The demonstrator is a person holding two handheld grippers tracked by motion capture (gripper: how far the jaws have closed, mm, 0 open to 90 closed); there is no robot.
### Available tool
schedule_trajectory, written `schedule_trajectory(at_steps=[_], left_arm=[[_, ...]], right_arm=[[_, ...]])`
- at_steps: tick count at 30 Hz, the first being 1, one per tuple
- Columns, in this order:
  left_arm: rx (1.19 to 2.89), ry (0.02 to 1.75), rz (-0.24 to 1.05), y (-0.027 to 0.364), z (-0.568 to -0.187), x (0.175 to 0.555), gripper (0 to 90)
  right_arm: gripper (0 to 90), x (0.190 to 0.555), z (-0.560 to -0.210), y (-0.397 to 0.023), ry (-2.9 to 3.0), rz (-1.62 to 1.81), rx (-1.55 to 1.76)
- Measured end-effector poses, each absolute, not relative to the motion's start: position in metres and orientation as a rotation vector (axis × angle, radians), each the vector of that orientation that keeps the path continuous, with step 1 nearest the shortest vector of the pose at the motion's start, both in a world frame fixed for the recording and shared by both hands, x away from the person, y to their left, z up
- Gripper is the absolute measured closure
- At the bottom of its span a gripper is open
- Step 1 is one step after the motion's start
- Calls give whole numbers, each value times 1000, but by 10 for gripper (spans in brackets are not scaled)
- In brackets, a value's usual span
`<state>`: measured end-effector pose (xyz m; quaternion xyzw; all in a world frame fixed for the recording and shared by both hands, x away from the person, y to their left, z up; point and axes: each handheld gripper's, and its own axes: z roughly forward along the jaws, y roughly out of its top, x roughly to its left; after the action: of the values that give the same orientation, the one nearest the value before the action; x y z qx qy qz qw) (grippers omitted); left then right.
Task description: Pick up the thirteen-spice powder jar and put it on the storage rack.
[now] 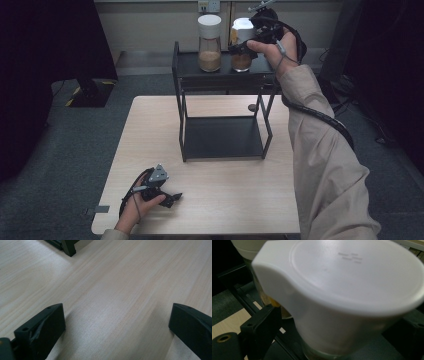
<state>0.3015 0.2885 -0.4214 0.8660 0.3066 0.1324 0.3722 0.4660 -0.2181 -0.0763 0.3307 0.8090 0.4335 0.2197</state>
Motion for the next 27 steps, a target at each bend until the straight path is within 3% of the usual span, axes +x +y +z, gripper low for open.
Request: schedule_trajectory(at_steps=[9,27], left_arm=[[2220,784,341,289,-421,302,0],[2220,785,341,289,-421,302,0]], right_arm=[[15,447,-83,-222,2211,1201,919],[9,422,-102,-237,2170,1249,965]])
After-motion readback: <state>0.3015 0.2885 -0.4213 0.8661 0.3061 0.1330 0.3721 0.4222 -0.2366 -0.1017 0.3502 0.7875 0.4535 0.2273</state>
